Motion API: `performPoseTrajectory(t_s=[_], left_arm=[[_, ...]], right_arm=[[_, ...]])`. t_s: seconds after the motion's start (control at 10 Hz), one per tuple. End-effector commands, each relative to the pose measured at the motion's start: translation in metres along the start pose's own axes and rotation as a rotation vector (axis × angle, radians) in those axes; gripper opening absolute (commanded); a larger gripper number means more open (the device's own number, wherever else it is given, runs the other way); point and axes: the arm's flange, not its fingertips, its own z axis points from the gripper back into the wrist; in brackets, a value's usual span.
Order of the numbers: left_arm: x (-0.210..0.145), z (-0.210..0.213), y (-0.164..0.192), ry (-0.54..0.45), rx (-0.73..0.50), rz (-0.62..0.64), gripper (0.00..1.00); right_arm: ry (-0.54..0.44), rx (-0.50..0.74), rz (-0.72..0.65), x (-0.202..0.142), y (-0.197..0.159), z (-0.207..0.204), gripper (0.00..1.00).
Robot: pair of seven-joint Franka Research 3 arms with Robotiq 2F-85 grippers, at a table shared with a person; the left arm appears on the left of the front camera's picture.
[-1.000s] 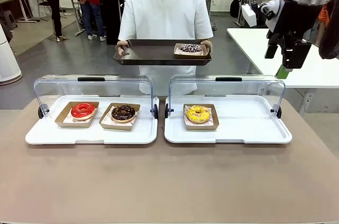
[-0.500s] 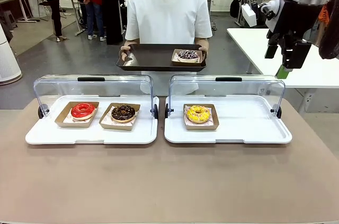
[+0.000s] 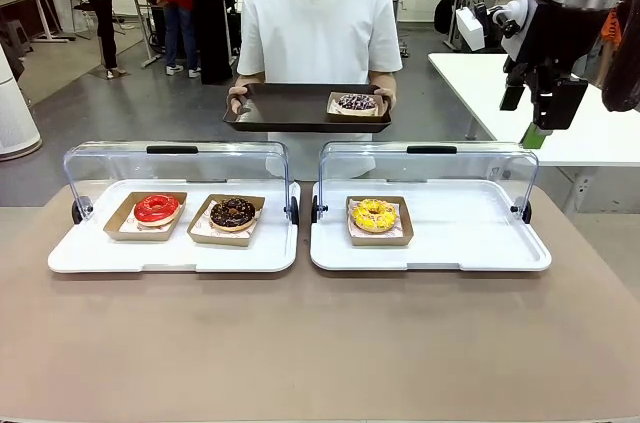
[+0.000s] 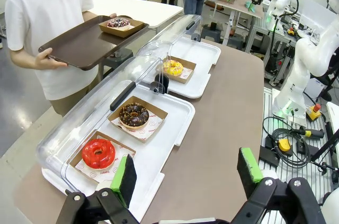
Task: Provide the desired donut to the person.
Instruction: Pick up and lift the Paper togo box containing the Donut pointed at by the person.
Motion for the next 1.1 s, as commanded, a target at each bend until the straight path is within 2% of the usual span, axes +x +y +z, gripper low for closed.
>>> performPoseTrajectory(t_s=[0.0, 0.1, 0.3, 0.5, 0.7, 0.9, 1.0], left_arm=[[0.000, 0.001, -0.001, -0.008, -0.004, -0.004, 1.00], [0.000, 0.001, -0.001, -0.008, -0.004, -0.004, 1.00], [0.000, 0.001, -0.001, -0.008, -0.004, -0.004, 1.00], [0.000, 0.001, -0.001, -0.008, -0.004, -0.004, 1.00], [0.000, 0.001, -0.001, -0.008, -0.004, -0.004, 1.00], [0.000, 0.001, -0.001, -0.008, -0.004, -0.004, 1.00], [0.000, 0.001, -0.001, -0.008, -0.004, -0.004, 1.00]], right_arm=[[-0.142, 0.060, -0.062, -0.024, -0.006, 0.000, 1.00], [-0.273, 0.081, -0.116, -0.050, -0.010, -0.001, 1.00], [-0.509, 0.031, -0.201, -0.106, -0.008, -0.005, 1.00], [-0.653, -0.057, -0.233, -0.160, 0.004, -0.016, 1.00], [-0.854, -0.111, -0.243, -0.210, 0.016, -0.025, 1.00], [-1.044, -0.083, -0.309, -0.249, 0.025, -0.035, 1.00], [-1.089, -0.040, -0.323, -0.264, 0.025, -0.041, 1.00]])
